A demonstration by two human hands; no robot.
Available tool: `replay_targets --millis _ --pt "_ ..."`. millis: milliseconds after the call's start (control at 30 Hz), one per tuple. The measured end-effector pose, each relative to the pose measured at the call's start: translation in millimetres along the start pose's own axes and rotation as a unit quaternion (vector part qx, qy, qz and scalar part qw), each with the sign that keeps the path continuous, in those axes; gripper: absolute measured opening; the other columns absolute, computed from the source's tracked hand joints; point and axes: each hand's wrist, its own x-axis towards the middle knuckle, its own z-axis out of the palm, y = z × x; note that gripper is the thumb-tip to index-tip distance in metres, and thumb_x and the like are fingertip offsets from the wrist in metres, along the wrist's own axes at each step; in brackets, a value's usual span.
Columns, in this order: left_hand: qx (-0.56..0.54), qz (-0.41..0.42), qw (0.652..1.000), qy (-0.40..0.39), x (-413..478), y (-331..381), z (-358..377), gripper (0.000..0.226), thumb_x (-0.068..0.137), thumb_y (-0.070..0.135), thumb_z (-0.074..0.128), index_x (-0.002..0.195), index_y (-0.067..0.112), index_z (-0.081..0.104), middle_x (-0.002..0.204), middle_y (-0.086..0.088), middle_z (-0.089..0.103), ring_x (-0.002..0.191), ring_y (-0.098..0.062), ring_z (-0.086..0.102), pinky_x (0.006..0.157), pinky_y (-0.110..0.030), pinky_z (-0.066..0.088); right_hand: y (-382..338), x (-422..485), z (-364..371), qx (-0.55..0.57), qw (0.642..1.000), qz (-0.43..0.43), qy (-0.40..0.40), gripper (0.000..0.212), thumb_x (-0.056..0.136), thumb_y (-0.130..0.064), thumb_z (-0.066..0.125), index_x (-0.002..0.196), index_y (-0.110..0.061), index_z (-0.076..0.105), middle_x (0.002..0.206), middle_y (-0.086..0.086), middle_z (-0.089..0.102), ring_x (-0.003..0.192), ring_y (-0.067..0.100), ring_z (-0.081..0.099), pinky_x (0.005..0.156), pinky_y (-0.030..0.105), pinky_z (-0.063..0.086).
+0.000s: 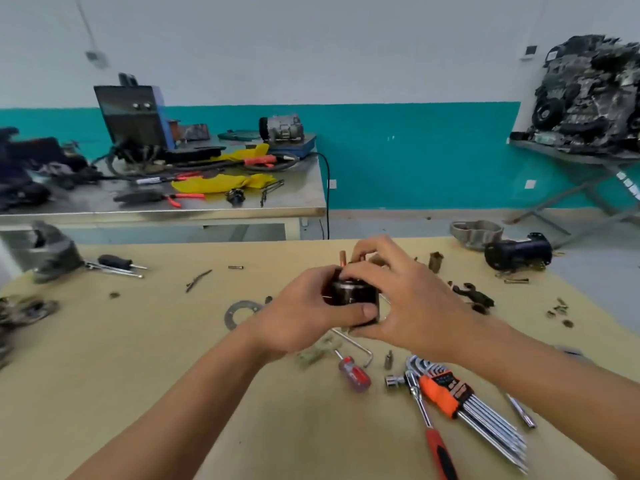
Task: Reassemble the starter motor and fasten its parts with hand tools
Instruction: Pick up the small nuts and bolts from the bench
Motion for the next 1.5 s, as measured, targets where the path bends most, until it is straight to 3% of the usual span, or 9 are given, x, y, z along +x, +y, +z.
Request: replay_targets --millis 167,300,400,667,767,933,1133,1333,1500 --pt "0.131 -0.047 0.965 0.221 -73 -49 -50 0.039 0.074 0.027 0.087 0.106 0.029 0.064 0.086 0.021 0.072 0.069 0.006 0.065 0.059 -0.013 0.048 -17 7 33 0.055 0.998 0.02 -0.033 0.09 0.07 -0.064 0.075 0.145 -0.049 0.027 0.144 -0.031 0.025 0.121 -0.001 0.043 0.097 0.022 0.042" --pt "0.187 -0.089 0.892 0.402 -103 -94 -88 0.045 0.072 0.032 0.088 0.107 0.032 0.06 0.094 0.022 0.068 0.09 0.011 0.06 0.072 -0.008 0.041 -9 -3 37 0.073 0.992 0.099 0.035 0.062 0.078 -0.048 0.076 0.135 -0.04 0.051 0.131 -0.028 0.042 0.114 -0.004 0.048 0.091 0.022 0.048" --pt "0.167 -0.121 0.87 0.448 -105 -119 -101 0.05 0.071 0.03 0.088 0.112 0.03 0.059 0.096 0.024 0.063 0.091 0.008 0.059 0.07 -0.007 0.039 0 -8 33 0.056 0.988 0.14 0.043 0.048 0.08 -0.039 0.077 0.125 -0.033 0.062 0.124 -0.023 0.051 0.107 -0.007 0.051 0.084 0.014 0.043" --pt "0.248 -0.254 0.857 0.374 -80 -107 -109 0.069 0.074 0.02 0.086 0.131 0.004 0.05 0.125 -0.019 0.063 0.109 -0.036 0.057 0.089 -0.042 0.048 76 -48 -15 -0.02 0.947 0.302 0.11 0.025 0.084 -0.022 0.076 0.108 -0.018 0.072 0.103 -0.007 0.066 0.089 0.003 0.061 0.073 0.024 0.047" --pt "0.311 -0.158 0.844 0.407 -55 -57 -94 0.081 0.077 0.015 0.082 0.145 0.01 0.039 0.14 -0.016 0.052 0.127 -0.037 0.047 0.101 -0.054 0.045 122 -82 -42 -0.036 0.908 0.395 0.134 0.021 0.089 -0.02 0.072 0.11 -0.017 0.073 0.102 -0.002 0.072 0.085 0.007 0.063 0.074 0.023 0.045" --pt "0.314 0.043 0.909 0.27 21 6 5 0.056 0.084 0.02 0.076 0.135 0.02 0.053 0.125 0.004 0.062 0.117 -0.017 0.054 0.098 -0.032 0.042 184 -136 -62 -0.089 0.853 0.511 0.056 0.031 0.092 -0.013 0.064 0.123 -0.012 0.068 0.123 0.008 0.068 0.104 0.023 0.064 0.094 0.035 0.05" --pt "0.312 0.103 0.945 0.007 112 2 117 0.034 0.092 0.017 0.064 0.126 0.02 0.06 0.103 0.011 0.065 0.095 -0.008 0.063 0.082 -0.021 0.052 246 -189 -70 -0.081 0.789 0.609 -0.006 0.035 0.096 -0.007 0.053 0.129 -0.007 0.064 0.136 0.014 0.061 0.126 0.028 0.055 0.106 0.034 0.044" --pt "0.321 0.1 0.941 -0.034 176 -12 156 0.027 0.095 0.012 0.056 0.12 0.018 0.065 0.096 0.009 0.065 0.089 -0.008 0.063 0.074 -0.017 0.05 282 -187 -68 -0.069 0.81 0.582 -0.034 0.053 0.1 -0.051 0.045 0.121 -0.007 0.067 0.125 0.01 0.065 0.121 0.03 0.057 0.099 0.037 0.046" --pt "0.3 0.087 0.949 -0.033 197 -19 168 0.024 0.095 0.013 0.055 0.114 0.021 0.067 0.091 0.011 0.069 0.084 0.0 0.063 0.074 -0.02 0.053 293 -174 -51 -0.256 0.813 0.498 -0.159 0.087 0.082 -0.086 0.023 0.121 -0.016 0.056 0.117 0.006 0.057 0.105 0.029 0.06 0.083 0.042 0.048"
